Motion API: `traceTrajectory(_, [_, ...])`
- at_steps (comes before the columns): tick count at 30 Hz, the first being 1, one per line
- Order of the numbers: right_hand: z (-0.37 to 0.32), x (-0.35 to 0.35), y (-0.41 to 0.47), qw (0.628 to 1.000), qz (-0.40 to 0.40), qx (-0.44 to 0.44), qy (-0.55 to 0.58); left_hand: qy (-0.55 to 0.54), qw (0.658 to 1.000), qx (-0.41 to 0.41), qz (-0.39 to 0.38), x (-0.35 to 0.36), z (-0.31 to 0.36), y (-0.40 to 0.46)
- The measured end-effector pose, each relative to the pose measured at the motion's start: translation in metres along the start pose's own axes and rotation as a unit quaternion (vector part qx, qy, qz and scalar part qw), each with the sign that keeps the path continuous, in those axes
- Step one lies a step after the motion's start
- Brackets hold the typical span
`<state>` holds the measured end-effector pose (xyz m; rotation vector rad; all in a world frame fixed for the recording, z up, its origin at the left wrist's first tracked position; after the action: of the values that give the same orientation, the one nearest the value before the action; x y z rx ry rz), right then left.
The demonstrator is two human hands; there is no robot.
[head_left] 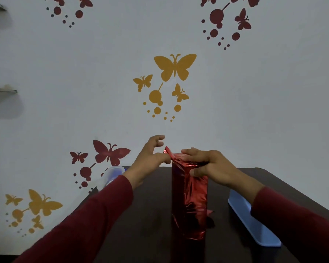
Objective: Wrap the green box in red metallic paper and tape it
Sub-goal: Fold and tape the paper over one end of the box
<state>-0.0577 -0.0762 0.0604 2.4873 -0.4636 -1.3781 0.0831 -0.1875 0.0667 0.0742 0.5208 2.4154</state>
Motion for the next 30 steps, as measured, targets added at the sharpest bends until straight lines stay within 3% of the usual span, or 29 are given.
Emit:
traceTrajectory(5, [0.006,-0.007,-0.007,0.999,0.040,0.029,0.014,0.164,0.979,0.064,-0.105,0.009,0.026,0.020])
traceTrajectory(11, [-0.001,-0.005,-0.017,0.967,0.141,0.012,-0.213,0.150,0.977,0.056,-0.140,0.024,0.048,0.031])
traceTrajectory(22, [0.034,-0.015,-0.019,0.990,0.135,0.025,-0.029,0.003,0.997,-0.017,-0.075,0.041,0.037,0.035])
traceTrajectory(26, [0.038,-0.016,-0.022,0.989,0.145,0.011,0.000,0.011,0.997,0.037,-0.061,0.050,0.042,0.038])
traceTrajectory(30, [0.044,-0.019,-0.023,0.982,0.185,0.013,0.047,0.105,0.981,0.158,-0.046,0.061,0.055,0.033])
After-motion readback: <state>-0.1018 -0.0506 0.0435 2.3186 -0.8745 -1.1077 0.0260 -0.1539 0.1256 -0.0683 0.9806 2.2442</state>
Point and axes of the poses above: each hand's wrist, its own y-axis towards the middle knuckle, its own x-axis out of the palm, z = x × y, the point moved 10 cm from there along y, towards the middle knuckle, and after that the axes turned 14 degrees about -y, right-handed, at the moved point
